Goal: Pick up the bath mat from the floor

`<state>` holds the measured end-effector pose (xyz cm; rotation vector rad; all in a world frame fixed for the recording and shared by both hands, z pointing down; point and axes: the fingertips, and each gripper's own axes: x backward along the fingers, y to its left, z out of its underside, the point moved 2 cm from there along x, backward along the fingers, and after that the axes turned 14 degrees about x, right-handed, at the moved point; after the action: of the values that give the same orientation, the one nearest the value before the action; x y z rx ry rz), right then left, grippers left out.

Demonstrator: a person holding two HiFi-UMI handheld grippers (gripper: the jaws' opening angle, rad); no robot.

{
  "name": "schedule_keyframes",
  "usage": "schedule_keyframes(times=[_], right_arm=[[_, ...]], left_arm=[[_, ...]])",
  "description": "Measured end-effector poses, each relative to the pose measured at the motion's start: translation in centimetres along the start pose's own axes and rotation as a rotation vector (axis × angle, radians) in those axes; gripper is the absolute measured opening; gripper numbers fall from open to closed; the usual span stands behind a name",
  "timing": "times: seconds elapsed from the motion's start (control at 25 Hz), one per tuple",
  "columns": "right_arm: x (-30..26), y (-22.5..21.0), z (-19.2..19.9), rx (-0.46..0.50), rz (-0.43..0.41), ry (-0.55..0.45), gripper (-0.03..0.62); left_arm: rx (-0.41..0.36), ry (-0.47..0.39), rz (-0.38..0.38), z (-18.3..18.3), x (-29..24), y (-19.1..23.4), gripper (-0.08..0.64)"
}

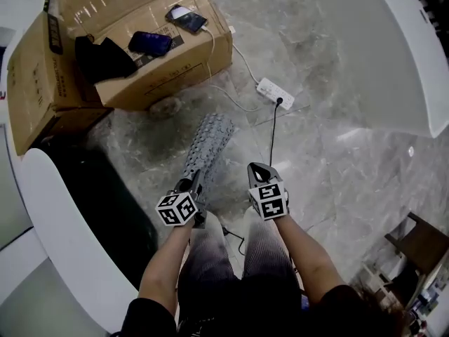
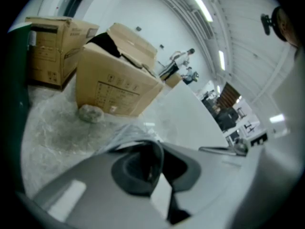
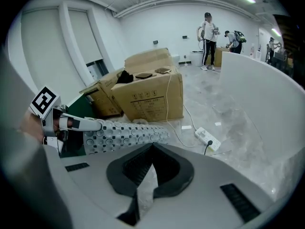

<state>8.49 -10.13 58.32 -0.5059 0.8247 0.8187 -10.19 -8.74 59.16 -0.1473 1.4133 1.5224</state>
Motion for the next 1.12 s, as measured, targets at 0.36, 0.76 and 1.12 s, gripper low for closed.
schedule_keyframes(times=[0.36, 0.76, 1.12], right_arm=[[4.1, 0.6, -5.1, 0.024, -0.011, -0.042, -0.002], [9.3, 3.4, -8.3, 0.058, -0.074, -0.077, -0.002], [12.3, 4.9, -10.9, 0.058, -0.083, -0.12, -0.002]], left_arm=[[-0.106, 0.008, 0.023, -2.3, 5.7, -4.5, 0.028], [-0.196, 0.002, 0.056, -3.9, 12.1, -8.2, 0.028], [-0.255, 0.005, 0.032, -4.4, 16.7, -9.0, 0.028]])
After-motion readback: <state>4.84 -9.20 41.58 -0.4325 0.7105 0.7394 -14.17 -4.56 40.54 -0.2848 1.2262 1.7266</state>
